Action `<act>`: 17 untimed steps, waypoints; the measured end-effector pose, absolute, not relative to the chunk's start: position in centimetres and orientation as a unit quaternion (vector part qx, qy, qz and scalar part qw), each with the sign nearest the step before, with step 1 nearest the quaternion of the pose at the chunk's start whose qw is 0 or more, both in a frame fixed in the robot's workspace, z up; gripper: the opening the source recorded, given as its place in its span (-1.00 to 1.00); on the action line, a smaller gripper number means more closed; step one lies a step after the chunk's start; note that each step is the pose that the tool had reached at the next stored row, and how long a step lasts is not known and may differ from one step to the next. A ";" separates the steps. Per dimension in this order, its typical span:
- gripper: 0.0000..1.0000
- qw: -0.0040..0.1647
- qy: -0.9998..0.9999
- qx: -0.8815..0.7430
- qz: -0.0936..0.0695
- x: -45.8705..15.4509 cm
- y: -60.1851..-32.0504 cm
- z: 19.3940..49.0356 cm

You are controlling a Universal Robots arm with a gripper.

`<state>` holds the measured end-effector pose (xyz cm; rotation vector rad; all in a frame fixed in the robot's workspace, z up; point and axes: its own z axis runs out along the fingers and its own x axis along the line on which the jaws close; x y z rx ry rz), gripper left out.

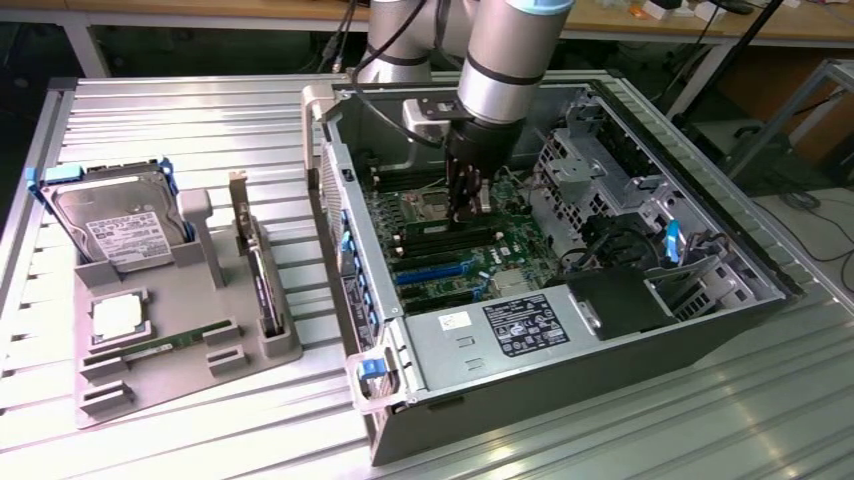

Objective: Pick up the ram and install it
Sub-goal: 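Insert the ram into the slot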

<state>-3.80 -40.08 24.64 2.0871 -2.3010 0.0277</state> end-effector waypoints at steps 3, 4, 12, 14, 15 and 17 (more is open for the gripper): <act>-0.72 0.017 -0.741 0.672 0.009 -3.8 -40.1 24.7; -0.72 0.017 -0.741 0.672 0.009 -3.8 -40.1 24.7; -0.72 0.017 -0.741 0.671 0.009 -3.8 -40.1 23.9; -0.72 0.017 -0.741 0.671 0.009 -3.5 -40.1 23.8; -0.72 0.017 -0.741 0.671 0.009 -3.5 -40.1 23.8; -0.72 0.017 -0.741 0.671 0.009 -3.4 -40.1 23.8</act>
